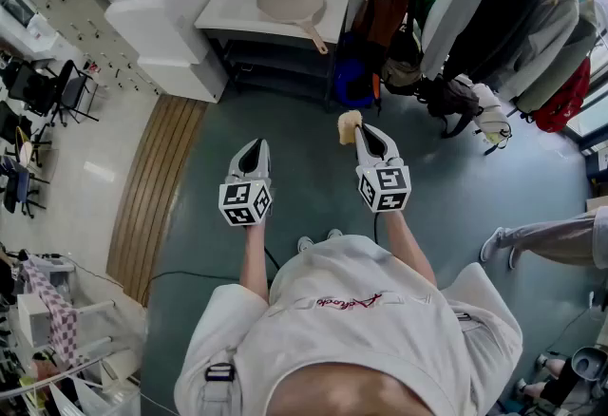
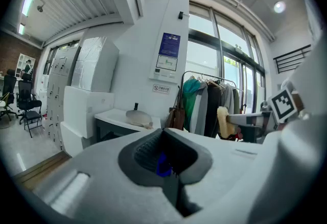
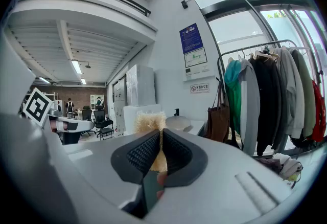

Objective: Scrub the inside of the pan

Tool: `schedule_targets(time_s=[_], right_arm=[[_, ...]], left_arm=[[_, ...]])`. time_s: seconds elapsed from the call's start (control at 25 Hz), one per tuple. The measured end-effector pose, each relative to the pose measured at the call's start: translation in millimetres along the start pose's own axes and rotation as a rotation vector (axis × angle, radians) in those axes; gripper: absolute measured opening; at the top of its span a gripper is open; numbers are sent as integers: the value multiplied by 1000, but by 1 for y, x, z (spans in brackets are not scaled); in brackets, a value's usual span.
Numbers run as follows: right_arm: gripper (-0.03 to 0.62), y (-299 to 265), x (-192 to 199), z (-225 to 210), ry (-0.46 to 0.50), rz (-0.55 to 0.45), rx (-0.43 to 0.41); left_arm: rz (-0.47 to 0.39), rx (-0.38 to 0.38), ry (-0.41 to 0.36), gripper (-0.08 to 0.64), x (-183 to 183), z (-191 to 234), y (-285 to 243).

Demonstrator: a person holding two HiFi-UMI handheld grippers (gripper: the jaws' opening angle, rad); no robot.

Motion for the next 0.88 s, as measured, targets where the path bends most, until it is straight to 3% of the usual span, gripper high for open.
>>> schedule_targets(time_s=[0.88], right_arm=[[26, -8, -1, -59, -3, -14, 10]], left_arm=[[-7, -26, -49, 0, -11, -26, -41]])
Point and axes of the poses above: the fingertips, and each gripper's own axes: y backward along the fingers, z to its left, x out of its underside, the point moved 6 cm from there along y, backward along the fingers, and after that the axes turned 5 degrees about z, right-handed, at the moved point
